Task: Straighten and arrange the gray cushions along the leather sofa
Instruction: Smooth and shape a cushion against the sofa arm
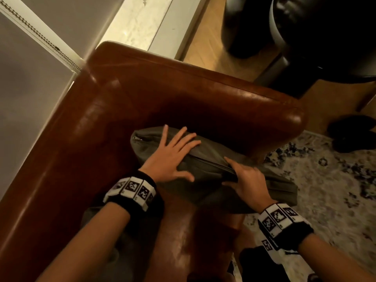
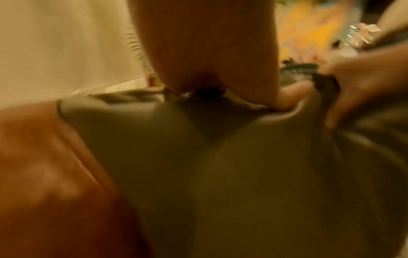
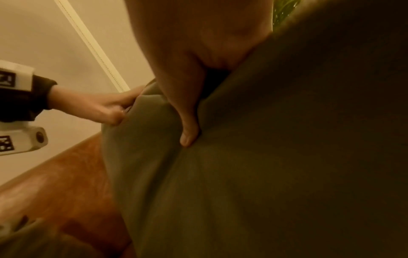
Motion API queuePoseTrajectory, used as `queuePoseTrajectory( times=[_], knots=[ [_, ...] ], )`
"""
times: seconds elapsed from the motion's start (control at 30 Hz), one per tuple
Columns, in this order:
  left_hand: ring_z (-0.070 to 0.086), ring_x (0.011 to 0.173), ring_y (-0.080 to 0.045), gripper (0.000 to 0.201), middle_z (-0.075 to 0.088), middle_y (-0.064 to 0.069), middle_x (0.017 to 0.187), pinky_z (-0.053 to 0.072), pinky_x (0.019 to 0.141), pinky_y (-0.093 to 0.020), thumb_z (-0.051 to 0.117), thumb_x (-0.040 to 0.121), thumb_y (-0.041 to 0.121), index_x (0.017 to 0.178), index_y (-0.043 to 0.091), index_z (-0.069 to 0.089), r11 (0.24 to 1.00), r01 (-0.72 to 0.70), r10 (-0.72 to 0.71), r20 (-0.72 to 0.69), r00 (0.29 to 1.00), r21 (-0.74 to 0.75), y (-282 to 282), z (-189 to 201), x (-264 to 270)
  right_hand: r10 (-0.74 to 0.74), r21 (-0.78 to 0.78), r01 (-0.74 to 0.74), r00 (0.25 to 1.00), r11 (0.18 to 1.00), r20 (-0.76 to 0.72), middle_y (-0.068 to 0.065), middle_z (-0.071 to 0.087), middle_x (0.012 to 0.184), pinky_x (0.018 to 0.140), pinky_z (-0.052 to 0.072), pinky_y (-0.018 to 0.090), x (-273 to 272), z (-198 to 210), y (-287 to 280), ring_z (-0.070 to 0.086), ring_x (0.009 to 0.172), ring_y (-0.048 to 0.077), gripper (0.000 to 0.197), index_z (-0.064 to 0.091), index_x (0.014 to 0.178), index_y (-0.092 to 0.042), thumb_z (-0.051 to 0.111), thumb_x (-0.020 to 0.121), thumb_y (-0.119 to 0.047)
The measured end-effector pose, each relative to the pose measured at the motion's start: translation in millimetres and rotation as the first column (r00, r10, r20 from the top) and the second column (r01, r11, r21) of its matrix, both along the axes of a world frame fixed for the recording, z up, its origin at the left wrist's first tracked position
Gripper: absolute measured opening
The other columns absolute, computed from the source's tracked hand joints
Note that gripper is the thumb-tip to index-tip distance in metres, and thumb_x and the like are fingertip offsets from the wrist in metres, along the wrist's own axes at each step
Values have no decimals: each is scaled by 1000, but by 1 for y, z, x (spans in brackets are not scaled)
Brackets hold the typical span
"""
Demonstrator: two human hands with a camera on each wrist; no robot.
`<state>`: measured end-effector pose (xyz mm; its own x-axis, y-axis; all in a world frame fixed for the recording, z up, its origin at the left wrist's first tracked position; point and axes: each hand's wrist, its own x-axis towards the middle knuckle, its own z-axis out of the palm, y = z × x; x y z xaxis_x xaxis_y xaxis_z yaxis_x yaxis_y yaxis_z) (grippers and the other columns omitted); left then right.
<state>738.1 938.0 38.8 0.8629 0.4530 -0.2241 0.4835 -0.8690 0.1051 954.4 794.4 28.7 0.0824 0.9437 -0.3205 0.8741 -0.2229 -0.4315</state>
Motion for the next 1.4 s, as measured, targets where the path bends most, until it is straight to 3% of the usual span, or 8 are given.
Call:
queuePoseTrajectory(
  times=[0.2, 0.47, 0.67, 0.8, 0.9, 1.13, 1.3, 1.4],
  knots=[
    [63, 93, -28, 42, 67, -2, 101, 26, 100, -71, 74, 70, 28, 106, 15, 58, 998, -15, 20, -74, 997, 67, 16, 18, 20, 27, 200, -34, 999, 979, 38, 3, 74, 97, 65, 54, 35, 8, 3, 5, 70, 83, 23, 59, 64, 116, -13, 84, 62, -24],
    [60, 108, -23, 53, 66, 4, 112, 21, 99, -76, 78, 66, 30, 115, 27, 60, 987, -103, 109, -37, 993, 123, 3, 5, 15, -44, 56, 41, 998, 998, 50, 3, 62, 125, 85, 46, 44, 3, -8, 2, 59, 112, 25, 70, 51, 131, -19, 77, 68, -36],
    [-8, 146, -29, 90, -2, -1, 160, -18, 96, -73, 50, 80, 60, 144, 40, -9, 920, -392, 390, -90, 916, -9, -16, -14, 3, -19, -253, 36, 998, 967, 67, 3, -6, 158, 101, -14, 69, -6, 14, 16, -14, 143, 32, 119, -15, 145, -35, 43, 56, -89],
    [-17, 145, -23, 72, -9, 2, 159, -22, 97, -73, 13, 85, 66, 145, 36, -12, 949, -309, 306, -65, 950, -54, -24, -14, 26, -85, 89, 87, 996, 992, -21, -6, -9, 157, 107, -17, 63, -73, 31, 50, -16, 144, 22, 79, -6, 148, -28, 10, 84, -71],
    [-19, 144, -24, 68, -11, 5, 159, -18, 100, -72, -2, 81, 52, 146, 35, -10, 969, -242, 225, -229, 947, -50, -25, -20, 33, -106, 21, 106, 994, 994, -39, -7, -4, 156, 112, -8, 59, -88, 3, 52, -8, 145, 22, 64, -2, 148, -30, -5, 90, -57],
    [-15, 145, -25, 62, -11, -1, 159, -6, 99, -77, 13, 91, 63, 144, 42, -11, 657, -751, 723, -335, 605, 62, 20, -23, -30, -309, -58, 325, 932, 944, 192, -3, 8, 157, 111, -19, 52, 11, -53, -65, -4, 144, 20, 60, 5, 148, -36, 6, 92, -57],
    [40, 122, -40, 57, 39, -23, 133, 38, 95, -54, 57, 87, 42, 126, 3, 44, 325, -922, 943, 144, 299, -209, 36, -4, -42, -867, 13, 878, 475, 478, -151, 24, 44, 129, 98, 39, 54, 35, -45, -86, 43, 118, 39, 87, 40, 129, -4, 39, 77, -74],
    [58, 105, -39, 41, 62, -26, 109, 43, 89, -39, 64, 86, 31, 106, -4, 59, 155, -882, 987, 102, 123, -444, 38, -10, -48, -917, -143, 932, 286, 333, -278, 20, 62, 95, 77, 50, 47, 37, -46, -87, 59, 87, 35, 72, 58, 99, -1, 54, 74, -68]
  ],
)
